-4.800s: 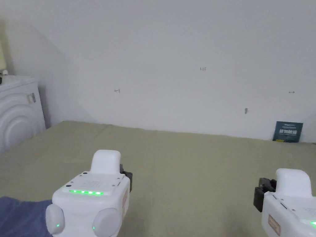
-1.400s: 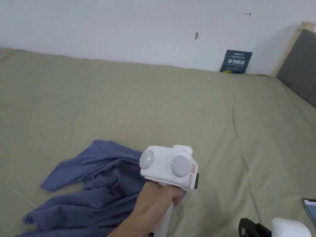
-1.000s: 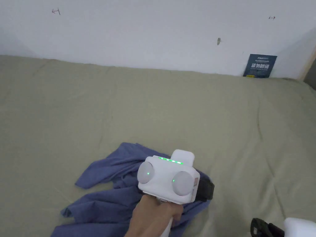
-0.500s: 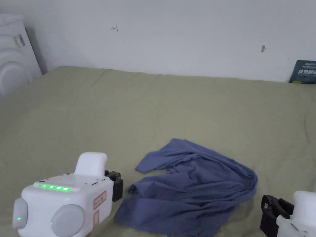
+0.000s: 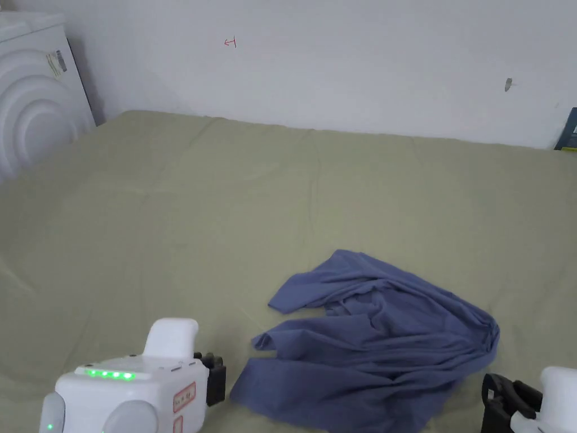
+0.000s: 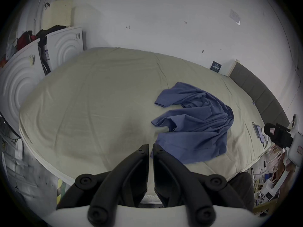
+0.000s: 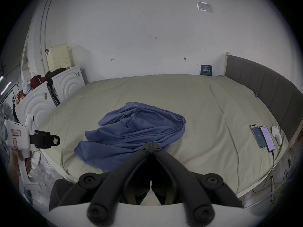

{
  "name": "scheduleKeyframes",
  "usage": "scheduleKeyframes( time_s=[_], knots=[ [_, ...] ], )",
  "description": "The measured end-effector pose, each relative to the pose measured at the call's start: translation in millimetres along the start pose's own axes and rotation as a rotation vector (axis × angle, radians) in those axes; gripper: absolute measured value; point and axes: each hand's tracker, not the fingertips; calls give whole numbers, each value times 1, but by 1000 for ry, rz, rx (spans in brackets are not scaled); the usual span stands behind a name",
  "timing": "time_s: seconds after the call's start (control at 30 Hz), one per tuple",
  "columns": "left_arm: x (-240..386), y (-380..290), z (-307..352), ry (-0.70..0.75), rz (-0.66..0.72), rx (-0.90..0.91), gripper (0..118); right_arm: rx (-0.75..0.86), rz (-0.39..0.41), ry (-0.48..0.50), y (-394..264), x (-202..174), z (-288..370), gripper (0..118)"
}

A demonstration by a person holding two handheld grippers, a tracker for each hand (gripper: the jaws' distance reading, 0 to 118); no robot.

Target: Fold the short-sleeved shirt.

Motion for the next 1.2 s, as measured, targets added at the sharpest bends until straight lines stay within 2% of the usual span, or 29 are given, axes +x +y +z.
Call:
scheduleKeyframes(
  time_s=[0.43, 0.63, 0.67, 0.7, 0.73, 0.77, 0.8, 0.93, 1.07, 1.1, 1.13, 1.17, 1.2],
  knots=[
    [16, 28, -59, -70, -28, -61, 6, -48, 0, -14, 3, 4, -33, 0],
    [11, 50, -97, -83, 16, -112, 6, -59, 6, -3, 2, 3, -42, 0],
    [12, 54, -103, -87, 13, -127, 10, -61, 6, -1, 2, 2, -43, 0],
    [14, 58, -108, -59, 18, -146, 38, -66, 6, 1, 2, 2, -44, 0],
    [14, 61, -115, -23, 9, -161, 107, -68, 8, 4, 2, 2, -45, 0],
    [15, 62, -124, -10, -8, -216, 118, -69, 10, 4, 1, 2, -47, 0],
    [14, 49, -130, 6, 36, -139, 115, -73, 10, 3, 0, 2, -48, 0],
    [30, 49, -164, 45, -29, -264, 114, -85, 5, 9, -3, 4, -52, 0],
    [38, 42, -180, 88, -124, -287, 101, -97, -3, 16, -6, 5, -56, 0],
    [41, 43, -173, 93, -137, -247, 88, -98, 0, 17, -7, 5, -56, 0],
    [41, 46, -163, 63, -107, -252, 50, -102, 4, 16, -8, 5, -57, 0],
    [43, 47, -156, 58, -87, -225, 0, -104, 6, 19, -8, 5, -58, 0],
    [41, 49, -152, 52, -94, -193, 0, -106, 6, 23, -8, 5, -59, 0]
  ],
)
